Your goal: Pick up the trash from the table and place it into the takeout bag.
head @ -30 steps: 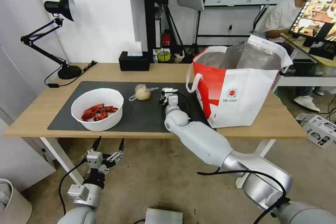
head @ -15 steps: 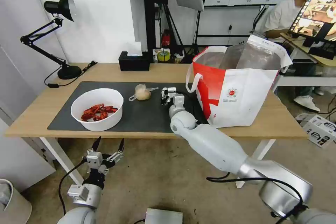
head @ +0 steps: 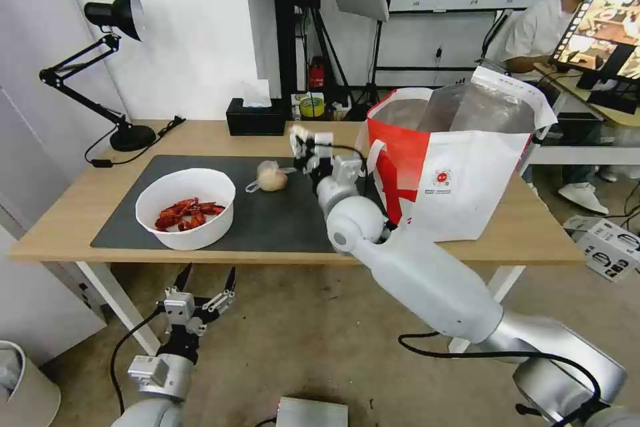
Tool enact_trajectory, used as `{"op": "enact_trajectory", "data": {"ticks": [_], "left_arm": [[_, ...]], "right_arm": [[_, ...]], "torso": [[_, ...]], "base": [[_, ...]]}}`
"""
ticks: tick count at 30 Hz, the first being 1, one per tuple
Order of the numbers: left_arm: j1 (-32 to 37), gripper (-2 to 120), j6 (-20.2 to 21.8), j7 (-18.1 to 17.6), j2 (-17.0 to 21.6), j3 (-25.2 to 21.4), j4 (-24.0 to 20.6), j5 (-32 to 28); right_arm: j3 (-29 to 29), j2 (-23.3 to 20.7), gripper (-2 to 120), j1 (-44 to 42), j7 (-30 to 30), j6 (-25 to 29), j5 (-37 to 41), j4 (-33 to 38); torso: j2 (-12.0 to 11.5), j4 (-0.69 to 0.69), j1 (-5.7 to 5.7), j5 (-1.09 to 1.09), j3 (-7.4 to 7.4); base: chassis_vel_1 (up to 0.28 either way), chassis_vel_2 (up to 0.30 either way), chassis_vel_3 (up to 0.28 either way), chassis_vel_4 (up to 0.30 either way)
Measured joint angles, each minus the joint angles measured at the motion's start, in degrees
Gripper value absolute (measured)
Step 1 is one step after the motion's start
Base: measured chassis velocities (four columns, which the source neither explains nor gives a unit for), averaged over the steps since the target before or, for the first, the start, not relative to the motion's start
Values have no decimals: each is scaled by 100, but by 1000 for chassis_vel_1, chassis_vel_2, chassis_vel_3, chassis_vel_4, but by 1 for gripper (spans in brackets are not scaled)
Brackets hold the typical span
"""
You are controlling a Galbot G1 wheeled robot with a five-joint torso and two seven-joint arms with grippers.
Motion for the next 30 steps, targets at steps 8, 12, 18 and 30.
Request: {"op": "enact_trajectory", "data": {"ticks": [8,12,18,30], "left_arm": [[48,100,-33,8,-51,22,-9,66],[69,100,-76,10,-64,29,-11,98],[88,100,-107,15,-89,58,-12,140],[72,100,-125,19,-185,170,30,265]], "right_arm": [[558,-72,0,-9,676,-378,-512,541],[895,-136,0,-23,1125,-748,-573,677],[1454,-235,0,-59,1550,-1076,-638,695],[1955,-412,0,-288,2044,-1668,-545,880]], "torso": [[0,0,0,0,0],[0,0,0,0,0],[0,0,0,1,0],[0,-1,0,0,0]], "base": [[0,0,0,0],[0,0,0,0],[0,0,0,0],[0,0,0,0]]}}
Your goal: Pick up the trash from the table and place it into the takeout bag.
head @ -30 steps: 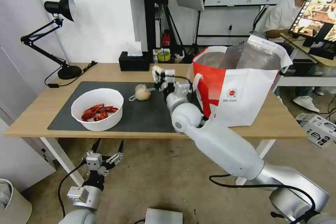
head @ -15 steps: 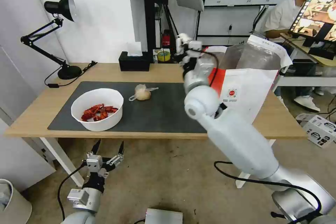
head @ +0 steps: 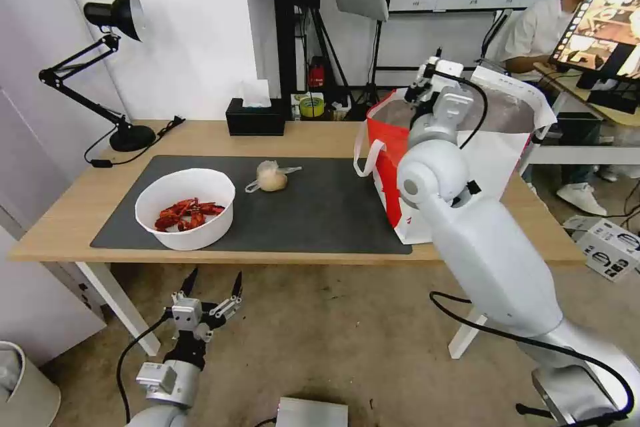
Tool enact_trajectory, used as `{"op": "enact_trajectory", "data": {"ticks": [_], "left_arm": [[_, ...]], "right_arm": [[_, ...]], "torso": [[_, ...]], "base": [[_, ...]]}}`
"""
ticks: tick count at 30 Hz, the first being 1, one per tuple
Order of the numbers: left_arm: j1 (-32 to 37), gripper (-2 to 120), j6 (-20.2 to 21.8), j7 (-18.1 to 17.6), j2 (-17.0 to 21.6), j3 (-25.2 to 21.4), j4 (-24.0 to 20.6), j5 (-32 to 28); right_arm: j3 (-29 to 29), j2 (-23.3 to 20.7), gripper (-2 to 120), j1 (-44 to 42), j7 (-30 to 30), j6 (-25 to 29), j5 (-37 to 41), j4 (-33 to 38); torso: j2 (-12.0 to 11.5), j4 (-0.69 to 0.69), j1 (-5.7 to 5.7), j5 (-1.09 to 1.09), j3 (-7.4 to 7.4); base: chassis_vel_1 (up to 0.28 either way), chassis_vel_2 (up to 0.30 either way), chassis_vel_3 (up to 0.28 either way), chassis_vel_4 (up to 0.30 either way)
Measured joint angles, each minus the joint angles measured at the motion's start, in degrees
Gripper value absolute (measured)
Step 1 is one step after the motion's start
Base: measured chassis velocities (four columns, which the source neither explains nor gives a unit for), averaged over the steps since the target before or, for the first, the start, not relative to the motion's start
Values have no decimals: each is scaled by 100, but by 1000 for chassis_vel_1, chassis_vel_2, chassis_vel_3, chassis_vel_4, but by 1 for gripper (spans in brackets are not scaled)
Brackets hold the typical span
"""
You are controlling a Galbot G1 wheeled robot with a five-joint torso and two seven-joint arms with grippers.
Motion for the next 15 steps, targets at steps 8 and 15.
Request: {"op": "enact_trajectory", "data": {"ticks": [8,15], "left_arm": [[-3,100,0,1,4,-7,13,7],[-29,100,0,1,7,-8,17,7]], "right_arm": [[62,3,20,-63,-4,-9,92,16],[79,11,49,-80,-7,-10,148,16]], "torso": [[0,1,0,0,0],[0,1,0,-1,0]], "base": [[0,0,0,0],[0,0,0,0]]}}
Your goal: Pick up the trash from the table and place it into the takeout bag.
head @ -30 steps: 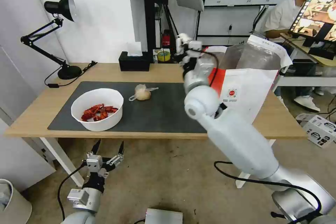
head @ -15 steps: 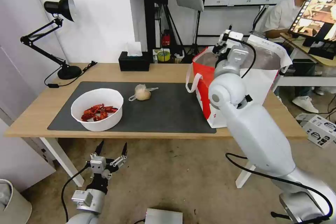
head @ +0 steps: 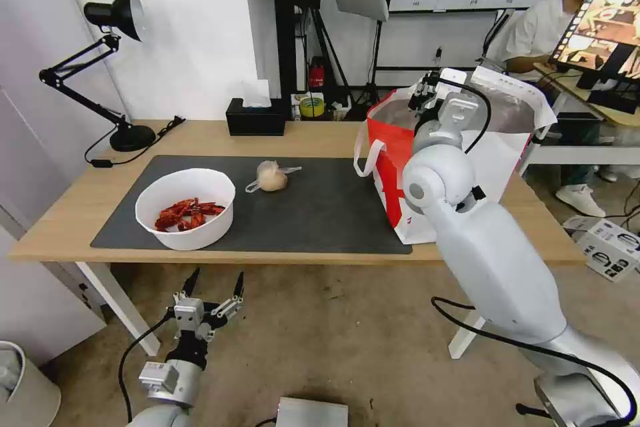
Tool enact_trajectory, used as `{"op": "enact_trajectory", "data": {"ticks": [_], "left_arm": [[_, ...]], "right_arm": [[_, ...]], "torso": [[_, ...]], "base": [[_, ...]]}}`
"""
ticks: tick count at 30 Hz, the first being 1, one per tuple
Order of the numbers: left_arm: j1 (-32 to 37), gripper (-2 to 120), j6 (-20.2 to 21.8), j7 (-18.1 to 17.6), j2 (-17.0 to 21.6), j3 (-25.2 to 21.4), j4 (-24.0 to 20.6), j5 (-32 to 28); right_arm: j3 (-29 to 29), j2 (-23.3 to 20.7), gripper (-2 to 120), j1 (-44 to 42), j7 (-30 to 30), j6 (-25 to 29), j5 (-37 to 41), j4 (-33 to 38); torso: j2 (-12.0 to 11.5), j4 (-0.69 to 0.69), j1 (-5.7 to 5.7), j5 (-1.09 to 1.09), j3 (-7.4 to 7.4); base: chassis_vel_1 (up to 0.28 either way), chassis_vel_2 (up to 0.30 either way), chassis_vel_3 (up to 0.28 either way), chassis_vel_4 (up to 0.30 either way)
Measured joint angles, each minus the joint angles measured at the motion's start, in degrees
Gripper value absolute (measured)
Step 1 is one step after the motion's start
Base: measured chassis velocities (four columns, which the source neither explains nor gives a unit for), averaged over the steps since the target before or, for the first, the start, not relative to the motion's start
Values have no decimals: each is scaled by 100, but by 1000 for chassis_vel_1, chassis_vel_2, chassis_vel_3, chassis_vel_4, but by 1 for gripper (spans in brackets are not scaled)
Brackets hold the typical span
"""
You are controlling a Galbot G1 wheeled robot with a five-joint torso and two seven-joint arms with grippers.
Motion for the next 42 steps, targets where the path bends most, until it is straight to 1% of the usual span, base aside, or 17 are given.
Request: {"op": "enact_trajectory", "data": {"ticks": [1,4,5,6,8,9,12,17,18,21,27,29,30,31,35,39,42], "left_arm": [[0,100,0,0,0,0,0,0],[-2,100,0,-1,2,0,8,0],[-2,100,0,-1,2,0,8,0],[-3,100,0,-1,2,3,12,0],[-3,100,0,0,-2,11,17,0],[-3,100,0,0,-2,11,17,0],[-5,100,0,0,-6,23,30,6],[-5,100,-2,-1,-6,26,32,9],[-6,100,-13,0,-7,30,41,19],[-6,100,-41,-1,-8,41,63,34],[-1,100,-64,-1,-6,48,73,44],[7,100,-72,-1,-4,48,74,49],[7,100,-72,-1,-4,48,74,49],[14,100,-79,-1,-3,46,74,54],[27,100,-89,-2,-10,48,72,70],[43,100,-103,-2,-30,64,71,91],[63,100,-139,-2,-48,82,71,122]], "right_arm": [[0,0,49,0,0,0,0,0],[30,-18,62,-1,130,-123,205,54],[30,-18,62,-1,130,-123,205,54],[56,-20,70,16,274,-224,459,106],[99,-20,78,43,417,-273,687,133],[99,-20,78,43,417,-273,687,133],[186,-18,92,46,587,-317,1033,179],[198,-17,94,45,616,-319,1092,190],[281,2,100,44,720,-318,1350,223],[473,79,100,100,963,-129,2024,270],[638,164,100,201,1150,131,2528,268],[744,223,100,294,1350,254,2976,258],[744,223,100,294,1350,254,2976,258],[792,259,100,357,1567,273,3223,256],[877,292,100,465,1968,190,3728,278],[898,300,100,509,2103,111,3794,244],[880,227,100,511,1943,-109,3498,221]], "torso": [[0,0,0,0,0],[0,0,0,0,0],[0,0,0,0,0],[0,0,0,0,0],[0,0,0,-1,0],[0,0,0,-1,0],[0,0,0,0,0],[0,0,0,0,0],[0,0,0,0,0],[0,0,0,0,0],[0,0,0,0,0],[0,0,0,0,0],[0,0,0,0,0],[0,0,0,0,0],[0,0,0,0,0],[0,0,0,0,0],[0,0,0,1,0]], "base": [[0,0,0,0],[0,0,0,0],[0,0,0,0],[0,0,0,0],[0,0,0,0],[0,0,0,0],[0,0,0,0],[0,0,0,0],[0,0,0,0],[0,0,0,0],[0,0,0,0],[0,0,0,0],[0,0,0,0],[0,0,0,0],[0,0,0,0],[0,0,0,0],[0,0,0,0]]}}
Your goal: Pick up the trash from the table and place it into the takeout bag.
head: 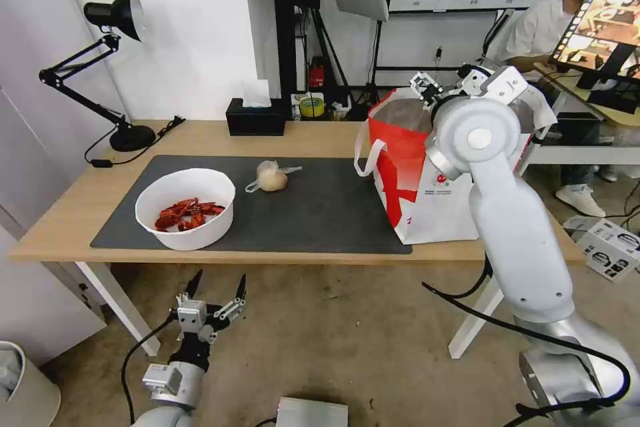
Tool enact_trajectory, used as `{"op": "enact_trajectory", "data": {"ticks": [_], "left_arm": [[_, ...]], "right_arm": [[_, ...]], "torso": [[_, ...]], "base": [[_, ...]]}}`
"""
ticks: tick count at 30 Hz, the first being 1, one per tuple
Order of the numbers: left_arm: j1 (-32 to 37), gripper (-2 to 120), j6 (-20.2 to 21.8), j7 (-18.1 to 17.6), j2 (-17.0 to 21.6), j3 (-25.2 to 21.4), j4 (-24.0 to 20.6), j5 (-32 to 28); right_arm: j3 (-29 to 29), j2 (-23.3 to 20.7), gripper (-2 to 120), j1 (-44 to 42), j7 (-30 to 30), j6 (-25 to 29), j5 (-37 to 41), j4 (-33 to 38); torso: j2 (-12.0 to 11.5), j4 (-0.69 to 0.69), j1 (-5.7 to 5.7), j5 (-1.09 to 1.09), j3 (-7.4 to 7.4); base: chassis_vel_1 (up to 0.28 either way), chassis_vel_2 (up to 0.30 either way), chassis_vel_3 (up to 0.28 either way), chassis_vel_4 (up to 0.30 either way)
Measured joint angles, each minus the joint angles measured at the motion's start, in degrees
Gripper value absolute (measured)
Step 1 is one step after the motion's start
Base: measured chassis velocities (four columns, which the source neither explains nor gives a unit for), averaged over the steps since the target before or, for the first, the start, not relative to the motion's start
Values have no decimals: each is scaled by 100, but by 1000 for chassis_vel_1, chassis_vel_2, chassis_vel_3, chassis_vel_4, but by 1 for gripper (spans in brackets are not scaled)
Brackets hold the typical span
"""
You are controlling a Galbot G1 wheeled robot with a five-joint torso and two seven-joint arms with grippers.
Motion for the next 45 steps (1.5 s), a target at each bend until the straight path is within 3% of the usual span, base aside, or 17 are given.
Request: {"op": "enact_trajectory", "data": {"ticks": [4,10,25,33,40,45], "left_arm": [[15,100,-64,0,-16,15,3,28],[34,100,-122,0,-62,38,25,65],[26,100,-138,0,-84,58,91,96],[13,100,-152,0,-88,74,135,103],[22,100,-199,0,-93,80,157,111],[17,100,-222,0,-92,79,164,113]], "right_arm": [[-13,-120,100,172,27,-174,274,24],[172,-52,100,539,646,-7,1331,-44],[731,295,100,617,831,579,1919,-398],[841,306,100,645,847,715,2244,-418],[852,293,100,895,1147,781,1948,-834],[745,156,100,978,1165,772,2108,-729]], "torso": [[0,-1,0,0,0],[0,0,-1,-2,0],[0,0,0,-1,0],[0,-1,0,0,0],[0,0,0,-1,0],[0,0,0,-1,0]], "base": [[0,0,0,0],[0,0,0,0],[0,0,0,0],[0,0,0,0],[0,0,0,0],[0,0,0,0]]}}
